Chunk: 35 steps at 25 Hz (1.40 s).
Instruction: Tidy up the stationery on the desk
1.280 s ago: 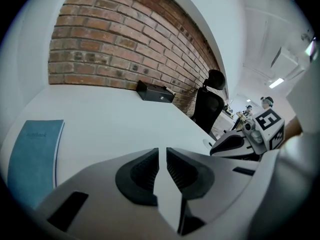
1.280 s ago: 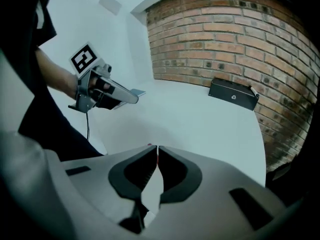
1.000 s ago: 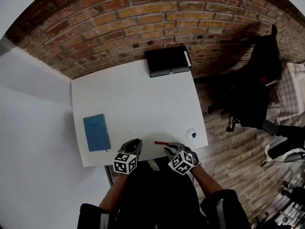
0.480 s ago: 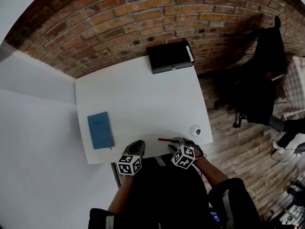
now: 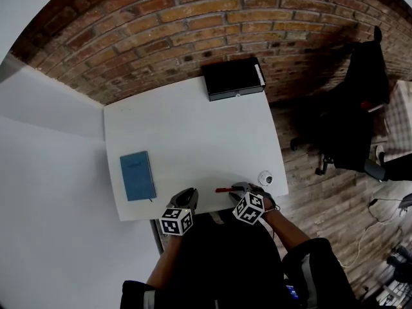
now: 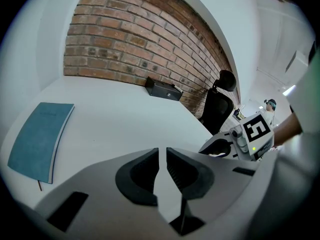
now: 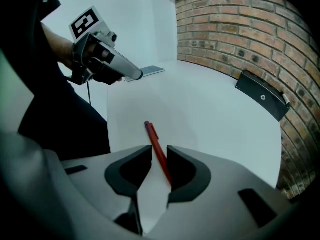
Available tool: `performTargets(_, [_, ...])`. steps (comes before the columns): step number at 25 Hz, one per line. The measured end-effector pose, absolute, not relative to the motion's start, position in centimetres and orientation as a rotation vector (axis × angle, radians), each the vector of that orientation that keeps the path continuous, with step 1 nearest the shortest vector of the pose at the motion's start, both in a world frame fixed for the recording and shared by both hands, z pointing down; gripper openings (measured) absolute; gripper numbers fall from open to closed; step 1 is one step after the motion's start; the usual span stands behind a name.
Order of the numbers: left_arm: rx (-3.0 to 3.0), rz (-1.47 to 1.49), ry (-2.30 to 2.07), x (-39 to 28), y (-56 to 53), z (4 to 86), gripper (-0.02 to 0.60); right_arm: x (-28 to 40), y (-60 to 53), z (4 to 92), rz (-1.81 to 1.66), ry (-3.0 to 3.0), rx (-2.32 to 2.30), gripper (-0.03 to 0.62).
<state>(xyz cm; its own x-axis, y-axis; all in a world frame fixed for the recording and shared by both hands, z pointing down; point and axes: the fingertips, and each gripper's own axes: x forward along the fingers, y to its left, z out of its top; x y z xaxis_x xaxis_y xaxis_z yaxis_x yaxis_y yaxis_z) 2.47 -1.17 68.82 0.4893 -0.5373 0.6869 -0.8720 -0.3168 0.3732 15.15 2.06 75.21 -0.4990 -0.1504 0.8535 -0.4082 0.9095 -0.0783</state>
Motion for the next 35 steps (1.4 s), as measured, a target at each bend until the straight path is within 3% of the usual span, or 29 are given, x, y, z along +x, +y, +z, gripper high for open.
performTargets(35, [1.983, 0.556, -1.154, -2.9, 0.4, 68.7, 0.058, 16.4, 2.3, 76.6, 0.160, -1.909, 0.320, 0.066])
